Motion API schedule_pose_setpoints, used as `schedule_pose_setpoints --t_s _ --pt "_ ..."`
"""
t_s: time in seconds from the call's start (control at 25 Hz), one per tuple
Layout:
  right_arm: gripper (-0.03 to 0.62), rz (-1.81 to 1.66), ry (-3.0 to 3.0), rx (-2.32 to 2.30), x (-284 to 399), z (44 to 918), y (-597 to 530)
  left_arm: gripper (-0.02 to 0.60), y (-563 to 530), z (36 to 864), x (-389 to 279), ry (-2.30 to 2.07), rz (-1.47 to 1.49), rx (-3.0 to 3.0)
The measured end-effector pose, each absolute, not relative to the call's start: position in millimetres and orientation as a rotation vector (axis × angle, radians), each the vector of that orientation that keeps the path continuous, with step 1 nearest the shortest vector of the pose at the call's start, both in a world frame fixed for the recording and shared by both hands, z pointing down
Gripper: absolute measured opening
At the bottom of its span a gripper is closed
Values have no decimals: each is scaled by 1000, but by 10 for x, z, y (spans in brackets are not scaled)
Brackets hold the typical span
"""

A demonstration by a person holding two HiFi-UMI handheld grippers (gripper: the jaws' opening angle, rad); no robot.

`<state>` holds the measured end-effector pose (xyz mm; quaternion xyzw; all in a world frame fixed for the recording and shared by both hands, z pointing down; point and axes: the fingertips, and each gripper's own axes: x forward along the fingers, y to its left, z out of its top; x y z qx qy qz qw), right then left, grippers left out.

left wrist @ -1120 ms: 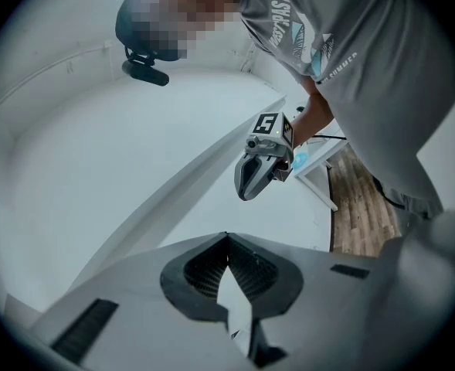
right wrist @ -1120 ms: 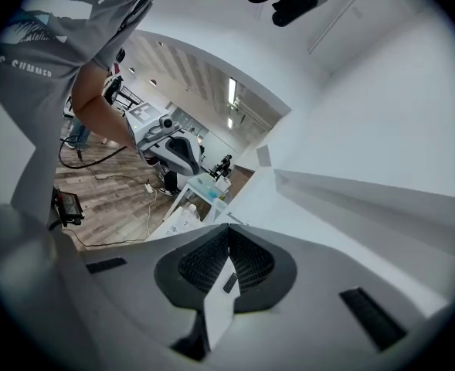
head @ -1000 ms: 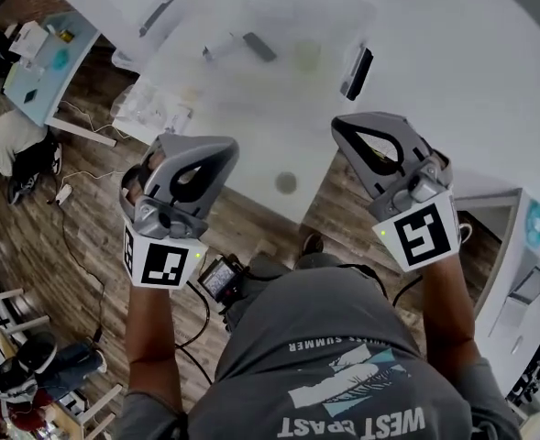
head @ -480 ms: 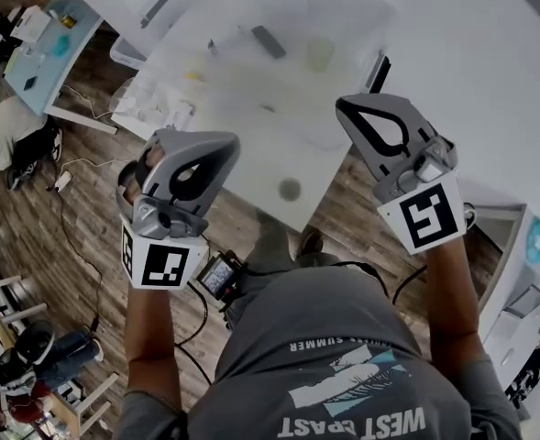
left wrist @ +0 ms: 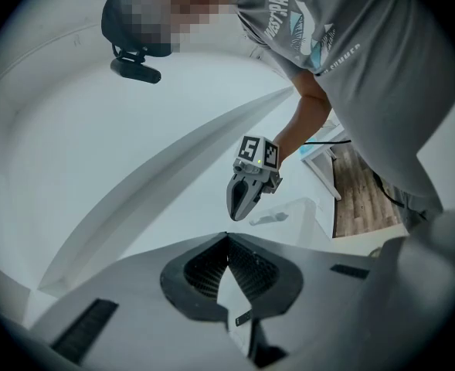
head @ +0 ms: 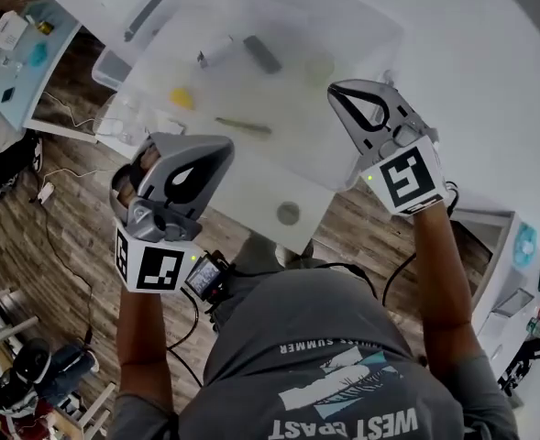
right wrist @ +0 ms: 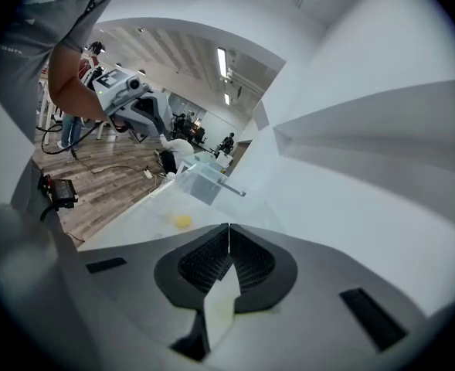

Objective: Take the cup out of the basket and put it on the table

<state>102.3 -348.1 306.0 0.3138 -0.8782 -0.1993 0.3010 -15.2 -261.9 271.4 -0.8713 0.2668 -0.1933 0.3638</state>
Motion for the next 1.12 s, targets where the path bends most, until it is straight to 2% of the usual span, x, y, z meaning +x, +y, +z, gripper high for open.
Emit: schedule_pose_setpoints --t_s 0.4,0.56,0.64,1.12 --pt "32 -367 -2167 801 1026 3700 -4582 9 -3191 2866 -307 663 -492 -2307" --pt "74 -265 -2044 708 1026 4128 -4901 9 -3360 2901 -363 661 -488 -2317" --pt "92 -203 -1973 650 1041 4377 -5009 9 -3403 2910 -398 659 -489 -2322" --pt "107 145 -1599 438 1430 5823 -5226 9 -3621 2998 -667 683 -485 -2348"
